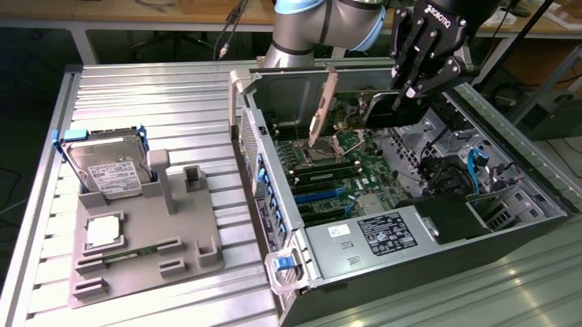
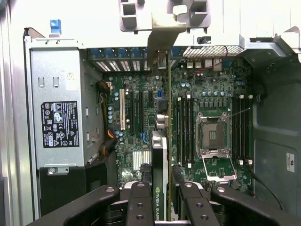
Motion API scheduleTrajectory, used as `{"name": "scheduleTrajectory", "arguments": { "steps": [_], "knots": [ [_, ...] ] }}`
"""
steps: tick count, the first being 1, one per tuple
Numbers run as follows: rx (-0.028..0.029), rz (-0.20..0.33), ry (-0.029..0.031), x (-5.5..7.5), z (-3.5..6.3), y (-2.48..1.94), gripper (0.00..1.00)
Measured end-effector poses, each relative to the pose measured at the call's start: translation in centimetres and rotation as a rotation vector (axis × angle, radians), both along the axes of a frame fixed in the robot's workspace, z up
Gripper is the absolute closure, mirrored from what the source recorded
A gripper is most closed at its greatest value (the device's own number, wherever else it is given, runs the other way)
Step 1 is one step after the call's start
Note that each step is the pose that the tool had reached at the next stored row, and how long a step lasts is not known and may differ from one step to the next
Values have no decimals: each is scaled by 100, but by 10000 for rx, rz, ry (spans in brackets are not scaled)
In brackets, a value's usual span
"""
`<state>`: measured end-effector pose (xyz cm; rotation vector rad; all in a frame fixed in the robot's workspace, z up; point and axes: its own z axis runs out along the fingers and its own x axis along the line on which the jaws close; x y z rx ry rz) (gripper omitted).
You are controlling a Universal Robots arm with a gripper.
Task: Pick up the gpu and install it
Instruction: 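Insert the gpu into the slot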
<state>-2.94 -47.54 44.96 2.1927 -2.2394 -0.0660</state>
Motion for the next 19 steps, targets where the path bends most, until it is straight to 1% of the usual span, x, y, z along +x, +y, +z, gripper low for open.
{"name": "scheduleTrajectory", "arguments": {
  "steps": [2,4,6,10,14,17,19],
  "knots": [
    [2,8,-13,0,-7,3,73],
    [-2,9,-23,0,-13,26,73],
    [-6,10,-32,0,-19,65,73],
    [-13,10,-46,0,-31,159,73],
    [-17,11,-56,0,-42,243,73],
    [-20,10,-69,0,-55,325,73],
    [-19,10,-75,0,-60,352,73]
  ]
}}
